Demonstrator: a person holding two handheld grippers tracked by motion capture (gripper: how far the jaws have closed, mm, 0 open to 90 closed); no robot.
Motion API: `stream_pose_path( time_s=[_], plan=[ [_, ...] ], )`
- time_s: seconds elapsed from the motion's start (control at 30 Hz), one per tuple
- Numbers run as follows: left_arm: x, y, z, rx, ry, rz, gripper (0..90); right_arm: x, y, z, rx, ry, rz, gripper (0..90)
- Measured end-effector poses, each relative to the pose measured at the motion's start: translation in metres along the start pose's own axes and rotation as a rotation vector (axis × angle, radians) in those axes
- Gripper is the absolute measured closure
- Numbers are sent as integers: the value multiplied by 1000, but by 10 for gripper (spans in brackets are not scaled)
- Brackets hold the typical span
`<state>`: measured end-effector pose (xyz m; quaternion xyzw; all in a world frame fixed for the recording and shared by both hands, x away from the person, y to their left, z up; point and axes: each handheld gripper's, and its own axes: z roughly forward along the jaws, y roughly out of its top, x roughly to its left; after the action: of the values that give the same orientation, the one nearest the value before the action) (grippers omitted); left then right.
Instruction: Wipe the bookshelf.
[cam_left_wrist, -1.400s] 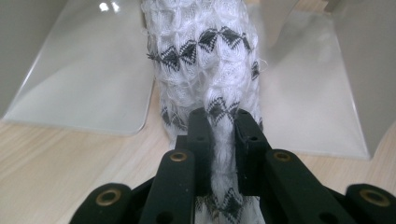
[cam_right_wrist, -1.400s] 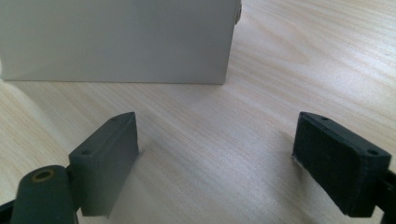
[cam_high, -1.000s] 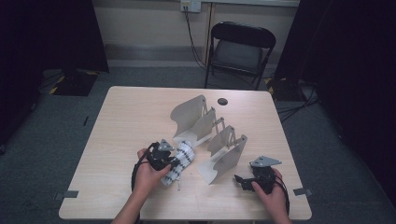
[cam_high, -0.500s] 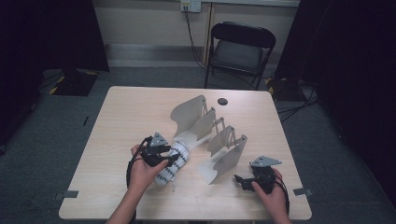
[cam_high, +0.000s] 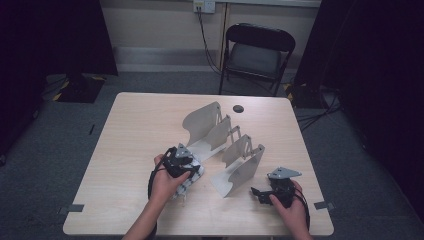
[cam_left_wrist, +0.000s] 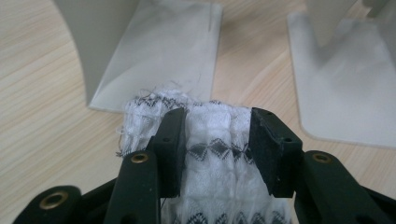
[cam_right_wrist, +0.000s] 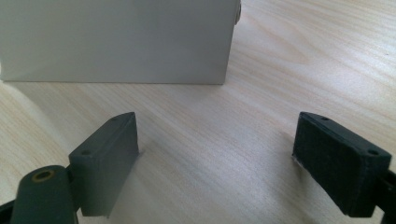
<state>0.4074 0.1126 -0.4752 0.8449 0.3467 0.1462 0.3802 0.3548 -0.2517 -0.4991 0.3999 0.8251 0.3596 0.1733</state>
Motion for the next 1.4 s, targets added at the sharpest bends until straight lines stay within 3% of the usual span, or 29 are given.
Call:
stream_pose_path(
  time_s=[0.33,0.47,0.6,0.83,1.03,1.23,1.4],
  plan=[
    [12,-26,-29,35,25,-15,598,0,0,0,-1,0,-1,136],
    [13,-26,-35,20,16,-48,593,0,0,0,-1,0,-1,135],
    [13,-9,-36,-20,1,-45,562,0,0,0,-1,0,-1,136],
    [7,42,-25,-73,-3,10,538,0,0,0,-1,0,-1,136],
    [7,78,-13,-103,41,39,482,0,0,0,-1,0,0,136],
    [10,94,-1,-100,39,25,500,0,0,0,0,0,0,135],
    [11,99,7,-91,27,24,627,0,0,0,-1,1,-1,136]
  ],
)
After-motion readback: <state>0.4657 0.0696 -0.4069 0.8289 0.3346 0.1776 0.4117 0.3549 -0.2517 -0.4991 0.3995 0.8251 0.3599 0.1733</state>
